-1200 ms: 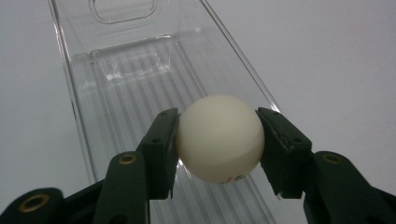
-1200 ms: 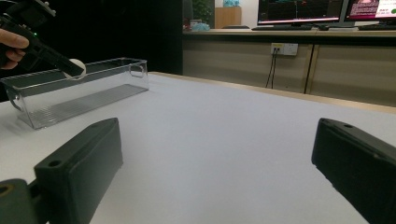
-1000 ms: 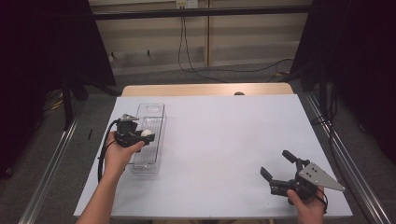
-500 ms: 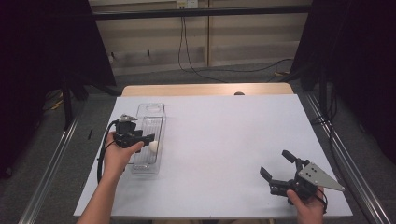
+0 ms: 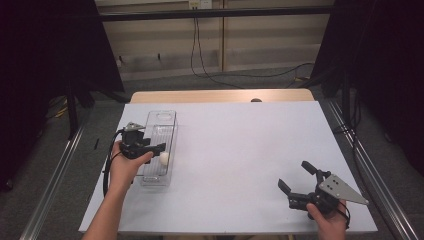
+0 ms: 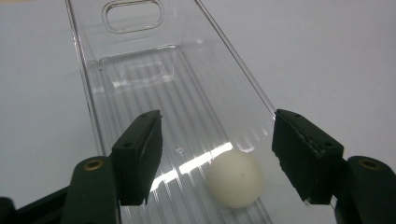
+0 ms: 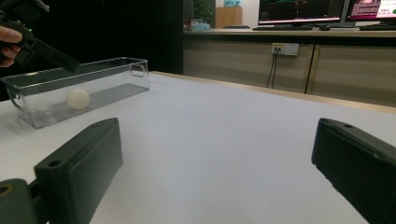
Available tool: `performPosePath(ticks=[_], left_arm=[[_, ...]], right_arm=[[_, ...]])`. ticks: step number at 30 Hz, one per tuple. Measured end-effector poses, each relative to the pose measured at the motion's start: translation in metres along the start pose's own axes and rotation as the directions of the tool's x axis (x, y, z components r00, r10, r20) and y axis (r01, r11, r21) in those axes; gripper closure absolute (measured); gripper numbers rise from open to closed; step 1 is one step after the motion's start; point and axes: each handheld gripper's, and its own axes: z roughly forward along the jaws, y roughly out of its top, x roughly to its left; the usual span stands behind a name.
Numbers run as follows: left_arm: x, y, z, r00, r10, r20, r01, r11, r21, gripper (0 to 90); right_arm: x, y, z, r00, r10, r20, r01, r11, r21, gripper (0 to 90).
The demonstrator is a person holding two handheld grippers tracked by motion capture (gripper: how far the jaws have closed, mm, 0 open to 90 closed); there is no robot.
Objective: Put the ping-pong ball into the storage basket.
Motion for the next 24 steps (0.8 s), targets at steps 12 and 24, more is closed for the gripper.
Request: performPosePath(ticks=[12,24], left_arm=[[-0.002,0.000,-0.005,0.9999,-0.010,0.013,0.010,0.9992,-0.038,21.9],[-0.007,-0.001,-0.014,0.9996,-0.014,0.025,0.016,0.9958,-0.090,11.9]], right_arm=[[-0.001,0.000,0.000,1.0000,-0.001,0.003,0.001,1.000,0.001,1.4],[-0.001,0.000,0.000,1.0000,0.002,0.006,-0.002,1.000,-0.003,1.4]])
